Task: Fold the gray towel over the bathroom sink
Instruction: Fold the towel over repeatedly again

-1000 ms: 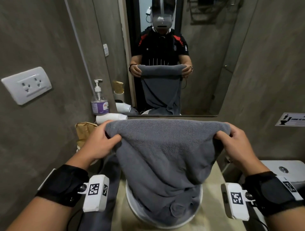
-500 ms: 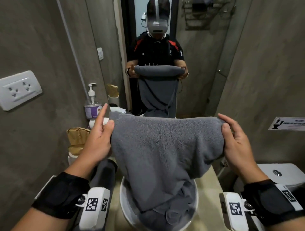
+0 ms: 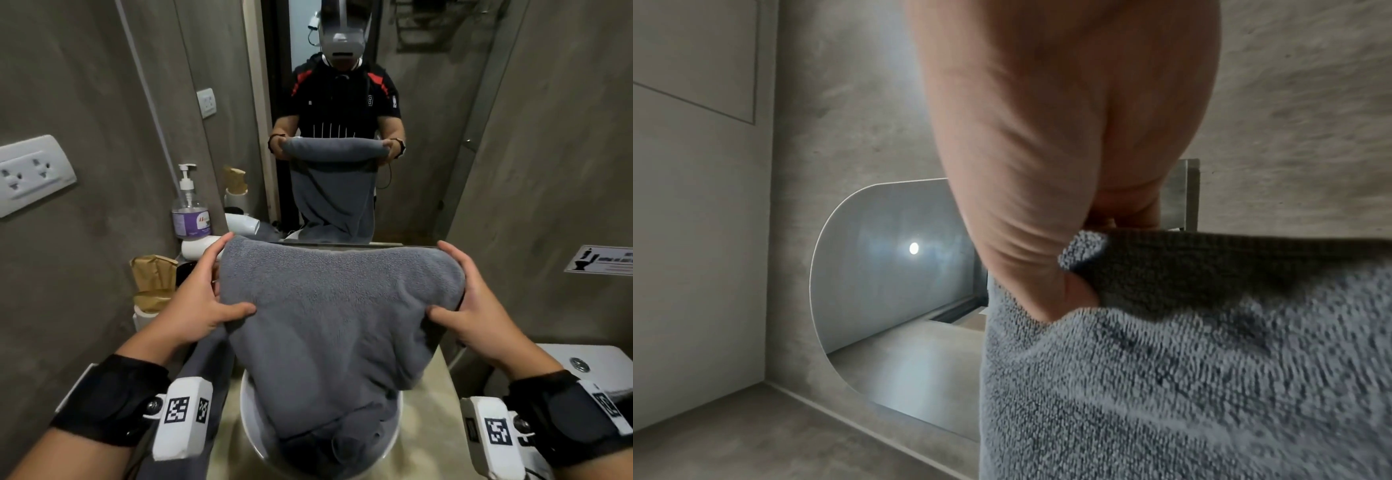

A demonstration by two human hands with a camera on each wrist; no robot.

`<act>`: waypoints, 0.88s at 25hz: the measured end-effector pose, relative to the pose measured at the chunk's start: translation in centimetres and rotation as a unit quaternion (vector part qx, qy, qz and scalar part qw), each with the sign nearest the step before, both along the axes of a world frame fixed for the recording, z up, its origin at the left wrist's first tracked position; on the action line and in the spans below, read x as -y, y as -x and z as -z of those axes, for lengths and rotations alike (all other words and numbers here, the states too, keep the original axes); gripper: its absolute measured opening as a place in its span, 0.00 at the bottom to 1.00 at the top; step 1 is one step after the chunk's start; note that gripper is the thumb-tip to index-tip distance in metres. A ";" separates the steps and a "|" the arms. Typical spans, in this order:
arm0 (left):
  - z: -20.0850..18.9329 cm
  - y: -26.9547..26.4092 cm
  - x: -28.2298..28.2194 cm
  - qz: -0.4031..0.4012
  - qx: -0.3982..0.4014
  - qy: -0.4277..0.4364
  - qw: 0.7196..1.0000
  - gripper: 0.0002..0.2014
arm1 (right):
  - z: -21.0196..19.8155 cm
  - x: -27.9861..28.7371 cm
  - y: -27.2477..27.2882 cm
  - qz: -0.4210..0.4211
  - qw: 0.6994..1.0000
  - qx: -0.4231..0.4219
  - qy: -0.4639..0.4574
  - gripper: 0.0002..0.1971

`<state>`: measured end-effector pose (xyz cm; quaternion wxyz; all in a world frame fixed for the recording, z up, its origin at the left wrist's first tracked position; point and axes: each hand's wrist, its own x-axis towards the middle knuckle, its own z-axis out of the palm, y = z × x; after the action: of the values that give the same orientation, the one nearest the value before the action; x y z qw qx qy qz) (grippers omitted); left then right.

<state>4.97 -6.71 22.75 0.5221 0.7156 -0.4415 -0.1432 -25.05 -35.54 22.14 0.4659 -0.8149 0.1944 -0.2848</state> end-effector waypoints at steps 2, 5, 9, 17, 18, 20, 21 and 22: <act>0.1 -0.4 0.0 -0.014 0.013 0.013 1.000 0.54 | -0.2 -0.1 -0.2 0.023 1.000 0.008 0.019 0.47; 0.4 -0.9 -0.1 -0.034 0.031 0.025 0.999 0.49 | -0.6 -0.6 -1.0 0.050 0.998 0.017 0.041 0.42; 0.2 -1.4 -0.5 -0.056 0.033 0.058 0.996 0.39 | -0.5 -1.3 -1.8 0.098 0.994 0.032 0.034 0.30; -0.3 -1.9 -1.4 -0.077 -0.020 0.080 0.994 0.14 | -0.9 -1.8 -2.2 0.150 0.983 0.077 -0.077 0.08; -0.2 -1.9 -1.3 -0.083 -0.035 0.079 0.993 0.11 | -0.9 -1.9 -2.2 0.149 0.982 0.080 -0.087 0.08; -0.4 -1.8 -1.1 -0.101 -0.063 0.080 0.990 0.07 | -1.1 -1.8 -2.3 0.146 0.980 0.091 -0.100 0.06; -0.7 -1.8 -1.0 -0.108 -0.076 0.088 0.987 0.07 | -1.3 -1.7 -2.2 0.144 0.980 0.095 -0.101 0.08; -1.0 -1.6 -0.9 -0.112 -0.090 0.097 0.985 0.09 | -1.5 -1.7 -2.1 0.139 0.981 0.096 -0.099 0.13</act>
<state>6.62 -5.81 23.78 0.6397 0.6904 -0.3214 -0.1039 -22.92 -33.87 23.66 0.5169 -0.6984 0.2876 -0.4029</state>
